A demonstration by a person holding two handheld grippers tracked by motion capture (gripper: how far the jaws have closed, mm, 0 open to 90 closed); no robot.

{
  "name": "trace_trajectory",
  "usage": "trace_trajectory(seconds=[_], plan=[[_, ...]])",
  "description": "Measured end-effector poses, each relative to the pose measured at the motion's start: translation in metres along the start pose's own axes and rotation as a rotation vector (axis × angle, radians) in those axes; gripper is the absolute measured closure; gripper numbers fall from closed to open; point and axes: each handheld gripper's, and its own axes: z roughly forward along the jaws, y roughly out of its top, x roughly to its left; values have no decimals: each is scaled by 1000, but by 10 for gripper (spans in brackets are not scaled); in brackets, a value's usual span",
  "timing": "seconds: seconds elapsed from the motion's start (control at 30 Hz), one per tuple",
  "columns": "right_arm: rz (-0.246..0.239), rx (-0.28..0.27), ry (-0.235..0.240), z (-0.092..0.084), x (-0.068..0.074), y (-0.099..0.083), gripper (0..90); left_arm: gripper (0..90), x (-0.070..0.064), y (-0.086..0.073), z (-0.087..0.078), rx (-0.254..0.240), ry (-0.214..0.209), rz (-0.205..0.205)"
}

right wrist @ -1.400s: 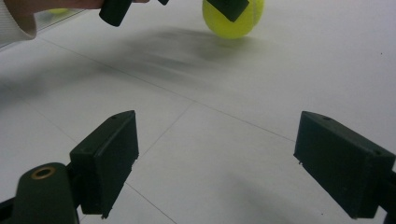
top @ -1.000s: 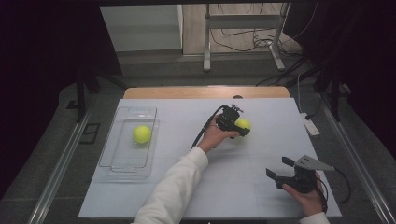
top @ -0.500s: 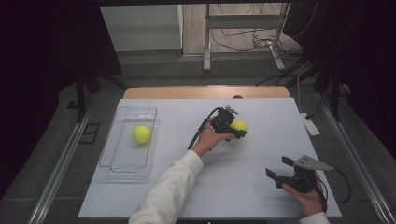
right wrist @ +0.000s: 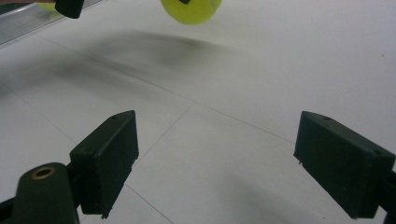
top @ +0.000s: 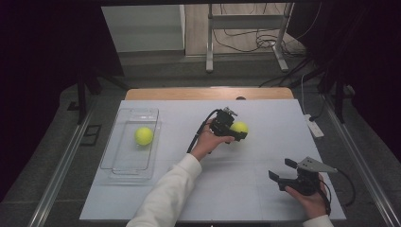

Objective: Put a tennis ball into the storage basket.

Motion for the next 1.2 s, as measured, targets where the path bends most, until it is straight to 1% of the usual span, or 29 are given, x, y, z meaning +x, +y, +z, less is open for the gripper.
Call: trace_trajectory(seconds=[0.23, 0.33, 0.63, 1.0, 1.1, 1.2], plan=[[-3, 2, -3, 0, 0, 0, 142, 273, -4, -3, -8, -12, -2, 10], [-5, 3, -4, 0, 1, 0, 142, 273, -6, -3, -12, -24, -7, 13], [-4, 4, -4, 0, 0, 0, 143, 273, -12, -5, -26, -56, -2, 30], [-1, 3, -7, -1, 0, 0, 143, 273, -12, -11, -38, -73, 4, 25], [-1, 4, -7, -1, 0, 0, 143, 273, -11, -12, -40, -83, 4, 15], [-4, 5, -8, 0, 1, 0, 142, 274, -10, -12, -43, -83, 6, 15]])
